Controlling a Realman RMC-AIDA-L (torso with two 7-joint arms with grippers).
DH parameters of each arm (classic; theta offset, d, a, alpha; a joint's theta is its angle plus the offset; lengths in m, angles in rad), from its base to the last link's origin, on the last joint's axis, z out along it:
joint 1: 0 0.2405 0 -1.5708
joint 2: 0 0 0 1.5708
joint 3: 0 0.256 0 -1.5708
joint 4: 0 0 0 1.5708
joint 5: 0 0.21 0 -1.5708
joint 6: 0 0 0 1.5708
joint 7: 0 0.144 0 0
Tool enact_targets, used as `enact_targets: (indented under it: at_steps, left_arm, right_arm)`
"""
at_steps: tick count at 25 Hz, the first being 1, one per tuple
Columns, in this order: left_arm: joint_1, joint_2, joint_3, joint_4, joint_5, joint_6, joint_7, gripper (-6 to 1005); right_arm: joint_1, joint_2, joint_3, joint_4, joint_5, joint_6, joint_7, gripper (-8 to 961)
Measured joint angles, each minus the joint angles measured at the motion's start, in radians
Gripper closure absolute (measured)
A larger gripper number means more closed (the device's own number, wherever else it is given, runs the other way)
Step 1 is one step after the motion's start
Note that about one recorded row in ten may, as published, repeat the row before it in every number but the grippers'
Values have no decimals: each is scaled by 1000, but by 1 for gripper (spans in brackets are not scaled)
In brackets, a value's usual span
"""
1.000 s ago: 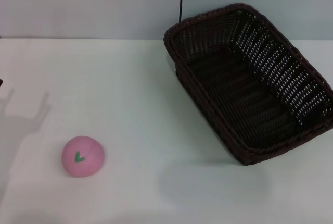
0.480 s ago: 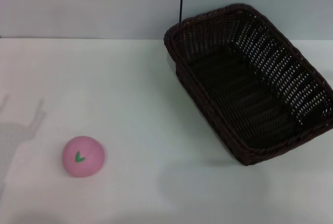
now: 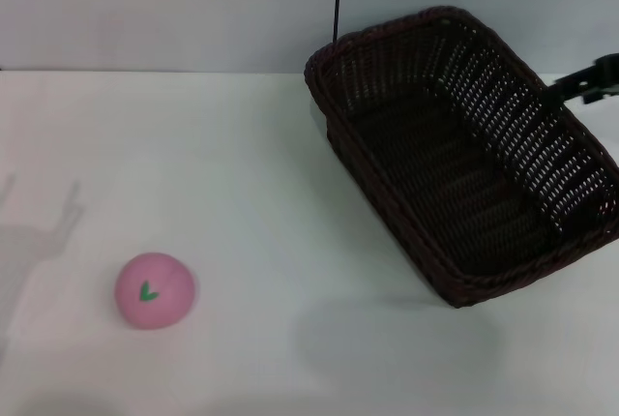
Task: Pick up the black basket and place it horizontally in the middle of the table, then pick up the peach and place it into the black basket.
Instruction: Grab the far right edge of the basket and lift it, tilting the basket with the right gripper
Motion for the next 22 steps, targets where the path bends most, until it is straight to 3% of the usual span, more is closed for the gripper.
enact_targets:
  at_steps: [8,16,22]
  left_arm:
    - [0,0,-7,2,0,1,1,220]
    - [-5,0,-8,3,0,0,1,227]
    - [-5,0,-8,3,-6,1,1,233]
  right_arm:
    - [16,51,-58,59,1,125,-3,258]
    - [41,65,-77,129,-3,184,-4,258]
    - [40,71,-97,114,-6,175,-5,364]
